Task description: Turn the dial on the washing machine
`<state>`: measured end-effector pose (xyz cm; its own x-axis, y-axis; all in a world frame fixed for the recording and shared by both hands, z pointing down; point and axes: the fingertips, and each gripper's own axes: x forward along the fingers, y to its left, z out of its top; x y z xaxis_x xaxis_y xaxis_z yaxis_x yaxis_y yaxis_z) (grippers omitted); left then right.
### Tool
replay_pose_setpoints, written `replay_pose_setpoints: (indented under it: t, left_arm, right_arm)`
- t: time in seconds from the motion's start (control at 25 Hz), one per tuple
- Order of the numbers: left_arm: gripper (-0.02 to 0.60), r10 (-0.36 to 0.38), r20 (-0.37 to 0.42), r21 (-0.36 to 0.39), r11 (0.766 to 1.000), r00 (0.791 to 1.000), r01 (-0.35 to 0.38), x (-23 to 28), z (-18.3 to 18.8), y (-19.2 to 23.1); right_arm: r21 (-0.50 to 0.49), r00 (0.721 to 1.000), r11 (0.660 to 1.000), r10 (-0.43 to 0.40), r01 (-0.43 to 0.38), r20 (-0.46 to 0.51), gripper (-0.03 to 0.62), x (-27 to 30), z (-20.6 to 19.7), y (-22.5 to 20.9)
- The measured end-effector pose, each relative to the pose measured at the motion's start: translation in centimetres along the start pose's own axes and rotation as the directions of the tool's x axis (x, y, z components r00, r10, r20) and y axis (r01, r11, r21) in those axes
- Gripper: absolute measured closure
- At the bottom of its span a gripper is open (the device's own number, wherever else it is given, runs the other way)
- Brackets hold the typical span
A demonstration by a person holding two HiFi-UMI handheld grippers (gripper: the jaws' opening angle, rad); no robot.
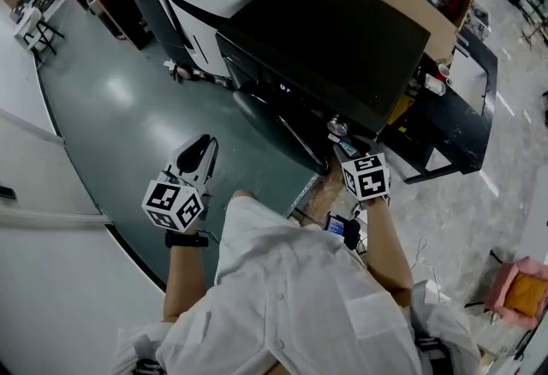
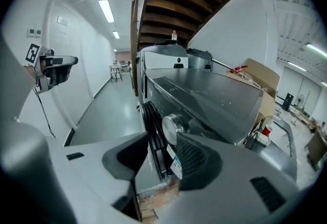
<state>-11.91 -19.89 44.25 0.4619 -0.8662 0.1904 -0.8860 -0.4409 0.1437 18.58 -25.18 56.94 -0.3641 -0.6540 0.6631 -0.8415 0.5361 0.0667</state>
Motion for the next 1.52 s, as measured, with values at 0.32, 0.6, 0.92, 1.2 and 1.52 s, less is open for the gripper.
replay_pose_setpoints:
  t: [0.32, 0.6, 0.92, 1.2, 1.52]
  left_arm:
    - [0.522, -0.02, -0.015, 0.005, 1.0, 1.0, 0.021, 1.0, -0.2, 0.0]
    - [0.522, -0.012, -0.018, 0.002, 1.0, 1.0, 0.012, 0.8, -0.2, 0.8]
    - [0.522, -0.02, -0.017, -0.003, 1.0, 1.0, 0.02, 1.4, -0.3, 1.0]
    - [0.522, -0.029, -0.018, -0.004, 1.0, 0.999, 0.029, 1.7, -0.4, 0.8]
    - [0.522, -0.023, -0.019, -0.006, 1.0, 1.0, 0.023, 1.9, -0.4, 1.1]
  right_arm:
    - [-0.009, 0.999, 1.0, 0.0, 0.0, -0.044, 0.398, 1.9, 0.3, -0.3]
    - [-0.029, 0.994, 0.999, -0.036, 0.033, -0.103, 0.393, 2.8, -0.2, -0.6]
    - [-0.016, 0.984, 1.0, -0.028, 0.025, -0.173, 0.39, 3.1, -0.8, -0.7]
    - [-0.008, 0.973, 1.0, -0.018, 0.016, -0.229, 0.373, 3.5, -2.0, -0.7]
    - [-0.007, 0.962, 1.0, 0.002, -0.004, -0.273, 0.358, 4.4, -3.5, -0.3]
